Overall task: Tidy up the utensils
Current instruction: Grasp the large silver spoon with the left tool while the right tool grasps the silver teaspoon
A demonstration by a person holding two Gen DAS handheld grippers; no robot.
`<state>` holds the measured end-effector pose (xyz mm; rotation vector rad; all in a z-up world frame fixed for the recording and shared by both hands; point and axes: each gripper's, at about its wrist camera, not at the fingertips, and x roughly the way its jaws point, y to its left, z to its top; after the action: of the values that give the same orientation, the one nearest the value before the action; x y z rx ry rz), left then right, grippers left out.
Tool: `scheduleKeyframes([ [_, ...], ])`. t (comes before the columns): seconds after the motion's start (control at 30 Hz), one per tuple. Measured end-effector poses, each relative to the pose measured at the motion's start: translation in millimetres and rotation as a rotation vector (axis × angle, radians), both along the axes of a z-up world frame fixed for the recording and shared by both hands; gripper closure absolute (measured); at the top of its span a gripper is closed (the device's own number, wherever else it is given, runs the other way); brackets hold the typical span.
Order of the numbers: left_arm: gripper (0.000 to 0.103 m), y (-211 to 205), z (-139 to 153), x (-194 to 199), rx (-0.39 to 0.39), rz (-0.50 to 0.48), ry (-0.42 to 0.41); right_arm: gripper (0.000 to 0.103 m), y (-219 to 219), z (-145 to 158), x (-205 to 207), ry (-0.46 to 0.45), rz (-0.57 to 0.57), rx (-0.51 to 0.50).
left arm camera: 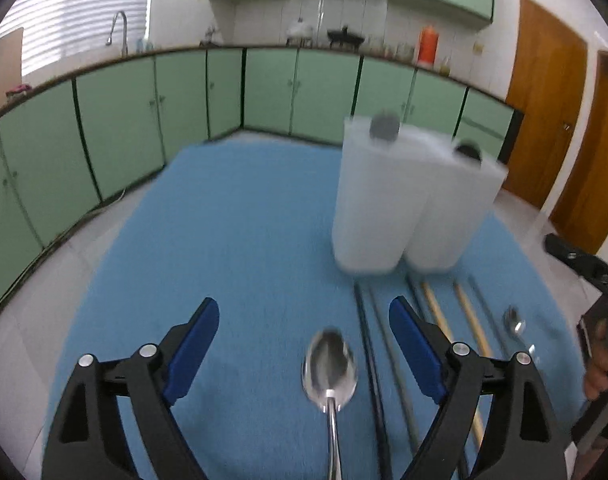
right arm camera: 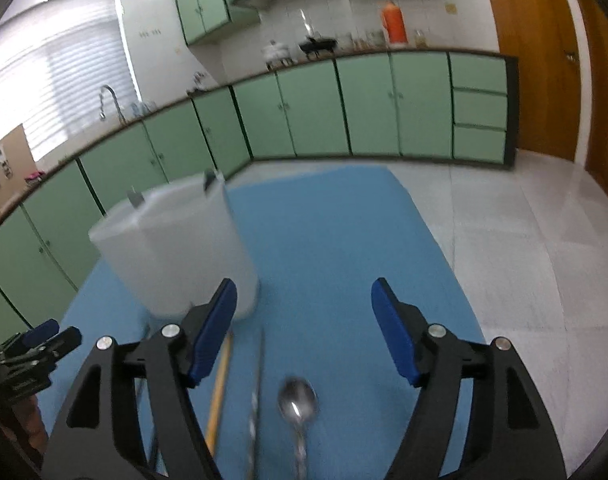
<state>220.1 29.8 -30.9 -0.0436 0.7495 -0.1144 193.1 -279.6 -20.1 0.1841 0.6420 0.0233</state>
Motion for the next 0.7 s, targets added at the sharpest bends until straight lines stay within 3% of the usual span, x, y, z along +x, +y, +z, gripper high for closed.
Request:
scheduleKeyframes([
  [0.2,0.018,-9,-23,2,0.038,0.011,0.055,0.035,8,-23,-22,0.042,0.016,-0.026],
  [0.37,0.019,-7,-34,5,0.030,0.022,0.082,0.035,8,-25,-23,0.057,0.026,-0.031],
  [0.43,0.025,-6,-36,7,0.021,0.010,0.093,0.035,7,-25,-21,0.062,0.029,-0.031],
  [0.5,0.039,-8,-37,12,0.001,-0.002,0.117,0.035,7,-26,-20,0.067,0.032,-0.032],
  [0.63,0.040,-1,-39,17,-0.022,-0.011,0.128,0.035,8,-27,-19,0.075,0.042,-0.041],
  [0.7,0.048,-1,-39,17,-0.028,-0.015,0.127,0.035,8,-30,-18,0.085,0.042,-0.044],
])
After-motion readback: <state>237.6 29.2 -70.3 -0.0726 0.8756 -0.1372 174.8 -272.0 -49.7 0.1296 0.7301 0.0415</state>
